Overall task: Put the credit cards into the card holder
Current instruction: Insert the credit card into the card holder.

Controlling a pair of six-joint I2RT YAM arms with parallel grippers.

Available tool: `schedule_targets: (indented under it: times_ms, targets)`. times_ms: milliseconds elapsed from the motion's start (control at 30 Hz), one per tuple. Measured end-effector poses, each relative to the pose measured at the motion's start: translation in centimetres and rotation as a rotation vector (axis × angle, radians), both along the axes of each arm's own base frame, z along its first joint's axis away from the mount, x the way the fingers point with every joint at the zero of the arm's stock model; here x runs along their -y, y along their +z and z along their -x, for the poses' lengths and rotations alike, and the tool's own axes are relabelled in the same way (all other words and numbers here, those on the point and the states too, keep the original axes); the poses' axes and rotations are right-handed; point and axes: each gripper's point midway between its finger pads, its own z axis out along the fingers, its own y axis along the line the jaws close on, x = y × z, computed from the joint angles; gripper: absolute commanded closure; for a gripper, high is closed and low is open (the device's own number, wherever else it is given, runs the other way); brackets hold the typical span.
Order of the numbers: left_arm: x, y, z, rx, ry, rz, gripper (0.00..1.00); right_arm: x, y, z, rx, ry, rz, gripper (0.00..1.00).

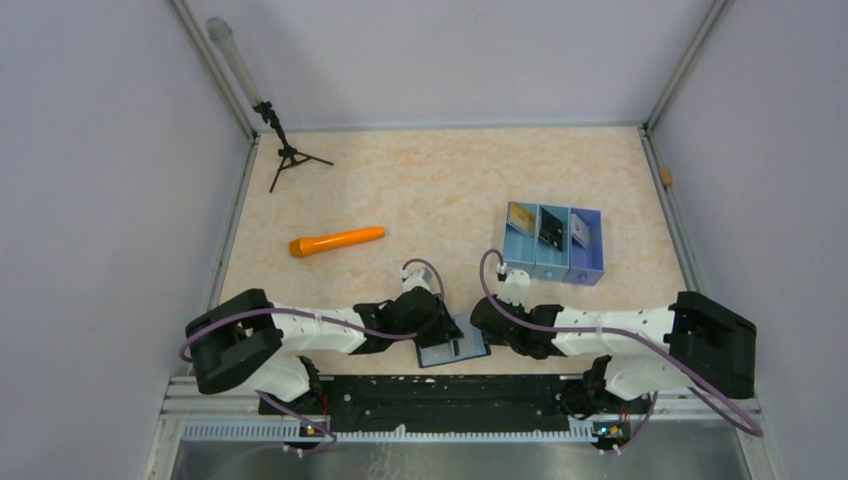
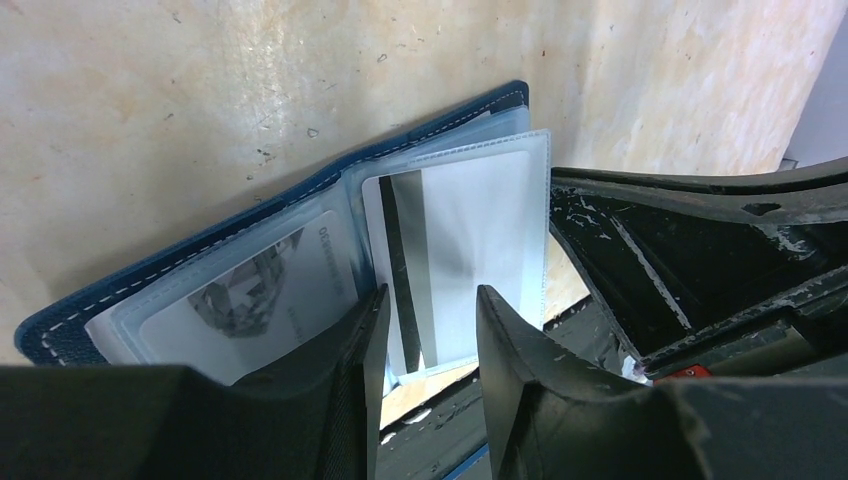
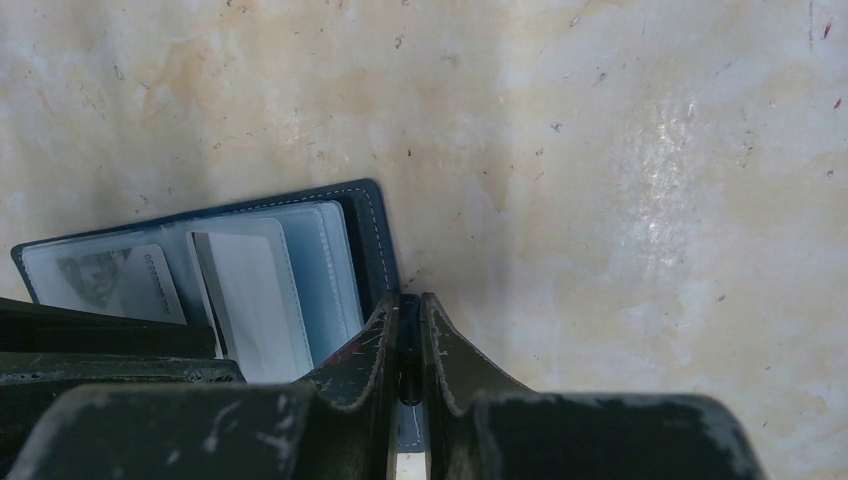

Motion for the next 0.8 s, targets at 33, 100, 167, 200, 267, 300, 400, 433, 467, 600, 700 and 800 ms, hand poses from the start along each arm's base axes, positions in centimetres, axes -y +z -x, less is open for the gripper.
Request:
schedule_targets:
  times_ms: [33,100,167,200,267,300,400,433,467,600,700,800]
  targets:
    - [0.02,0.01,-0.01,0.0,0.002,0.003,0.59,0.02,-0.01,0.0,0.0,-0.001,-0.001,1.0]
    - [0.04,0.0,-0.02,0.0,0.006,0.012,0.59,0.01,-0.01,0.01,0.001,-0.004,-0.008,1.0]
    - [0.03,-0.03,-0.04,0.0,0.012,0.02,0.6,0.03,-0.02,0.0,0.002,-0.006,-0.01,1.0]
    - [0.05,-0.02,-0.05,0.001,0.014,0.026,0.6,0.06,-0.01,0.03,0.002,-0.006,-0.013,1.0]
    - [0.09,0.02,-0.06,0.005,0.016,0.038,0.6,0.09,-0.03,0.03,0.003,-0.007,-0.016,1.0]
    - [0.09,0.02,-0.06,0.006,0.018,0.044,0.6,0.1,-0.01,0.04,0.003,-0.009,-0.019,1.0]
    - [0.13,0.07,-0.06,0.01,0.02,0.06,0.6,0.18,-0.03,0.06,0.004,-0.013,-0.024,1.0]
    - [0.14,0.08,-0.06,0.011,0.021,0.063,0.6,0.17,-0.01,0.06,0.004,-0.014,-0.025,1.0]
    - [0.14,0.09,-0.05,0.012,0.021,0.067,0.6,0.19,-0.03,0.06,0.004,-0.014,-0.025,1.0]
    - [0.19,0.16,-0.07,0.017,0.024,0.084,0.6,0.21,-0.05,0.06,0.005,-0.019,-0.031,1.0]
    - [0.19,0.21,-0.07,0.02,0.024,0.091,0.6,0.21,-0.03,0.06,0.005,-0.02,-0.032,1.0]
    - [0.23,0.29,-0.06,0.022,0.024,0.097,0.61,0.2,-0.02,0.06,0.005,-0.022,-0.034,1.0]
